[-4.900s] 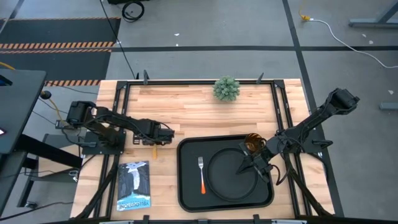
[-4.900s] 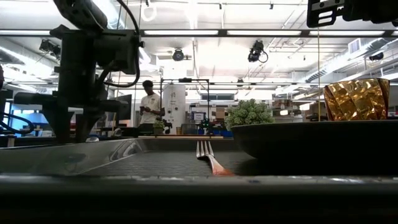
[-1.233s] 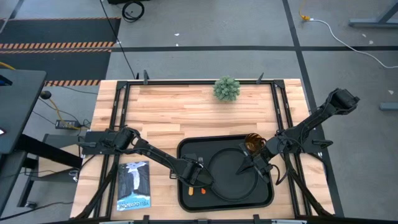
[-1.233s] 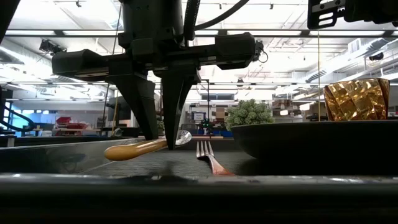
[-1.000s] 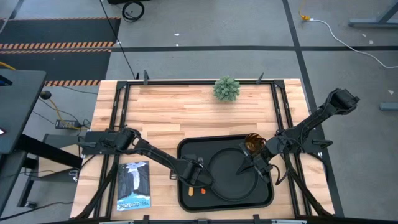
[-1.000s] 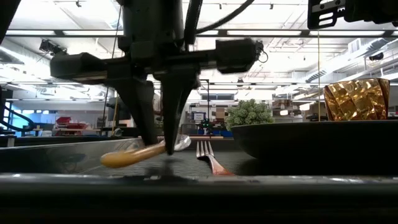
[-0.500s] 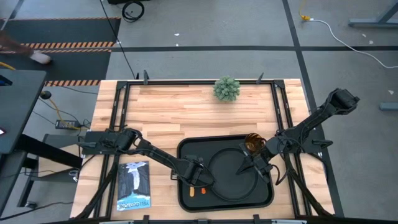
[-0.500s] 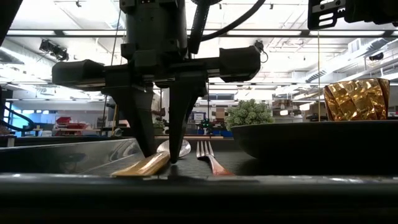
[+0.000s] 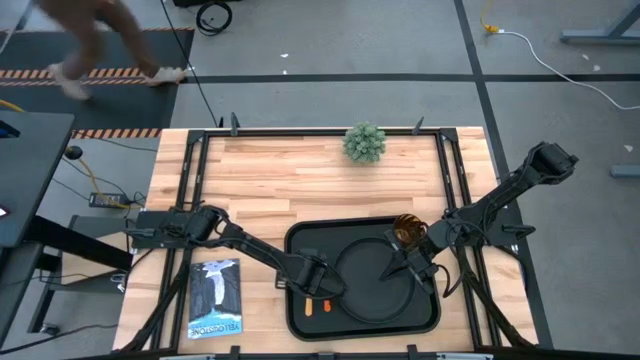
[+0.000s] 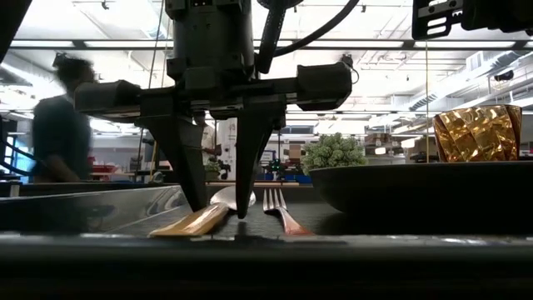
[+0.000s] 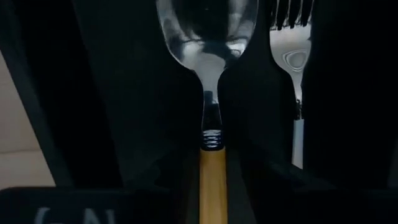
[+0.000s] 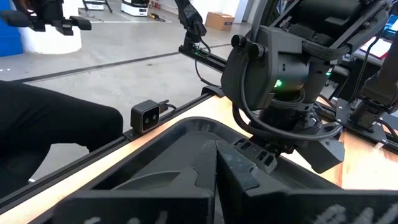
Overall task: Pick and place plate/cup/fork/spoon on tray
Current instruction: Return to Home Position
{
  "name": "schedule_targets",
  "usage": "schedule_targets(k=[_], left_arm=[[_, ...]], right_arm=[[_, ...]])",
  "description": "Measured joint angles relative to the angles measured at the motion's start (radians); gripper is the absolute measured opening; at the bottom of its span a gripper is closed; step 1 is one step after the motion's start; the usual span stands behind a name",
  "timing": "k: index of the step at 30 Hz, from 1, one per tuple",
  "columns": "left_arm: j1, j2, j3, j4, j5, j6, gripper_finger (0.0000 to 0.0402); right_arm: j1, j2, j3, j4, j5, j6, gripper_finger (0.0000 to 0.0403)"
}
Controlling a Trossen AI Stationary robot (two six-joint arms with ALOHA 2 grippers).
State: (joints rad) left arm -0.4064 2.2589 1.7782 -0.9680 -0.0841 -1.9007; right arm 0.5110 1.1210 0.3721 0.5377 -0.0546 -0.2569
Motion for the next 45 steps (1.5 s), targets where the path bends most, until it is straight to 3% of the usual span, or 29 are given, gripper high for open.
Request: schedule_targets(k=[18,24,28,34,37,43,45], left_arm=[[0.018,-0.034,0.042,-0.074,-0.034,0.091,0.0142],[0.034,-0.038,0.162,-0.211,-0.153,0.208,0.0142],[0.052,-0.039,0.254,-0.203,-0.300,0.425,0.0137],[0.071,-0.040,0.337,0.091,-0.438,1.141,0.0116],[0.076,-0.040,0.350,0.160,-0.528,1.413,0.0104],[0.130,-0.040,0.370,0.119,-0.570,1.618,0.0075],[0.149,-0.040,0.370,0.101,-0.570,1.691,0.0064]], right_arm=[[0.000,0.000,0.000,0.007,0.000,0.000,0.0010],[0.000,0.000,0.000,0.006,0.000,0.001,0.0010],[-0.003,0.000,0.000,0.006,0.001,0.016,0.0010],[-0.018,-0.023,0.000,-0.027,0.089,0.019,0.0009],[-0.018,-0.062,0.000,-0.036,0.161,0.019,0.0006],[-0.016,-0.147,0.000,-0.090,0.439,0.026,0.0005],[-0.016,-0.174,0.000,-0.110,0.490,0.027,0.0005]])
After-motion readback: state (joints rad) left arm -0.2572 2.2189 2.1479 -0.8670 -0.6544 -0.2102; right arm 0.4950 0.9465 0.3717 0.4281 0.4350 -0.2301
